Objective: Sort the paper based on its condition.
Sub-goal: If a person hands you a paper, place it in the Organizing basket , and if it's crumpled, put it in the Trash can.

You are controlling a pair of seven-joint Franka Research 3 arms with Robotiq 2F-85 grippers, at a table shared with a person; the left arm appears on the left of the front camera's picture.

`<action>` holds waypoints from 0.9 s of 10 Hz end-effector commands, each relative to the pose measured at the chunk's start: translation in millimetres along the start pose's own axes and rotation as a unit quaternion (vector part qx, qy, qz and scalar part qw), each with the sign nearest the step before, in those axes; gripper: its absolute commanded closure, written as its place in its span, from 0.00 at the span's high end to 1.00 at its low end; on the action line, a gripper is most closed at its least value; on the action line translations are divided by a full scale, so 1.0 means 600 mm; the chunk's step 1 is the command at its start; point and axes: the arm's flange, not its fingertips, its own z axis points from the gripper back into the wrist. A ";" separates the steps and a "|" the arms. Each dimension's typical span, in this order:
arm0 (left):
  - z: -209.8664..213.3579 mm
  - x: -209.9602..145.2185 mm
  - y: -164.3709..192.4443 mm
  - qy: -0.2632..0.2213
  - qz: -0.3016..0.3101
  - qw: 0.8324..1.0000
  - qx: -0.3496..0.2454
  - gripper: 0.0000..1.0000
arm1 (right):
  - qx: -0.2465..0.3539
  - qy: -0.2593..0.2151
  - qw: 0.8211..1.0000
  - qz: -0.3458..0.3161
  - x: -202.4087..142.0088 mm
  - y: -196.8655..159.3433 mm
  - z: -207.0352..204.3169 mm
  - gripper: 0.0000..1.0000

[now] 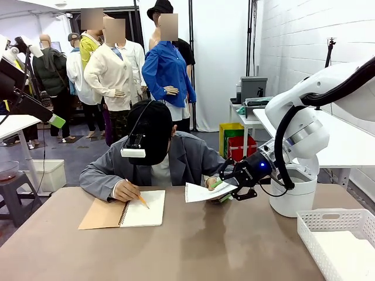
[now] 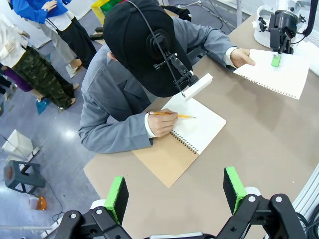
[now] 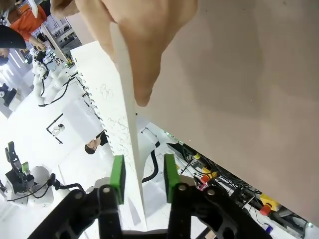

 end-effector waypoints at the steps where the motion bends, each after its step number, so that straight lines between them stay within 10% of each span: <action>1: 0.001 0.000 0.001 -0.001 0.000 1.000 0.001 1.00 | 0.003 -0.009 1.000 0.014 0.002 0.002 -0.002 0.00; 9: 0.001 0.000 0.001 -0.001 0.000 1.000 0.001 1.00 | -0.022 -0.015 0.995 0.093 -0.062 0.033 0.008 0.00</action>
